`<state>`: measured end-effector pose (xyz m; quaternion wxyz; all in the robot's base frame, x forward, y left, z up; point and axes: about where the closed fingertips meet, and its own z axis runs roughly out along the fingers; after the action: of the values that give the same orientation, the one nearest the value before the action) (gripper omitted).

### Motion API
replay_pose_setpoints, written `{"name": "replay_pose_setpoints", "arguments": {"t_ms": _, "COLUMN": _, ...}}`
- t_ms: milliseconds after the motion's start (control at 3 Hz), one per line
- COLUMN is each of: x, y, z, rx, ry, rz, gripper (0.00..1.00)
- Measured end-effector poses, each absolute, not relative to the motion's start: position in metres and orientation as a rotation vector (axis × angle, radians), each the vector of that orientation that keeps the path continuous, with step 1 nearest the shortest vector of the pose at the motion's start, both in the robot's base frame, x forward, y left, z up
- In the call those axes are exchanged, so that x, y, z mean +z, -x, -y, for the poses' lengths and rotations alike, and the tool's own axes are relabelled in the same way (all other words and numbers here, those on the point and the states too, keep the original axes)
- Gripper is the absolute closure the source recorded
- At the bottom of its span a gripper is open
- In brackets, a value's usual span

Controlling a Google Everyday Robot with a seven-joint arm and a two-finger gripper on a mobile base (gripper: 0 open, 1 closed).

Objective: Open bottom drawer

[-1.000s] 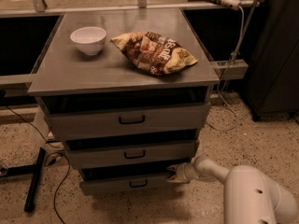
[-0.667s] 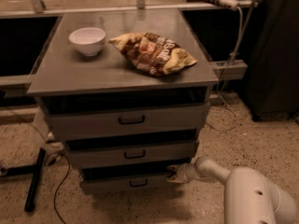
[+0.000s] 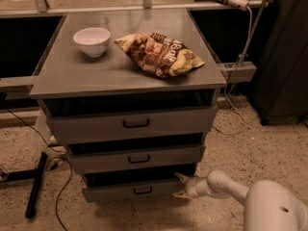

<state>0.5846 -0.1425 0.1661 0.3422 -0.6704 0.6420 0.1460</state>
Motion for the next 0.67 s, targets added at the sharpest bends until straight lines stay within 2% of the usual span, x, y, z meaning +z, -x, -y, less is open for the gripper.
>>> {"name": "replay_pose_setpoints", "arguments": {"t_ms": 333, "x": 0.1733, "y": -0.5831, "z": 0.1428, "rx": 0.383, "ry": 1.743, "rz": -1.669, "gripper": 0.84}}
{"name": "replay_pose_setpoints", "arguments": {"t_ms": 667, "x": 0.1788, "y": -0.5831, "z": 0.1428, "rx": 0.383, "ry": 1.743, "rz": -1.669, "gripper": 1.00}}
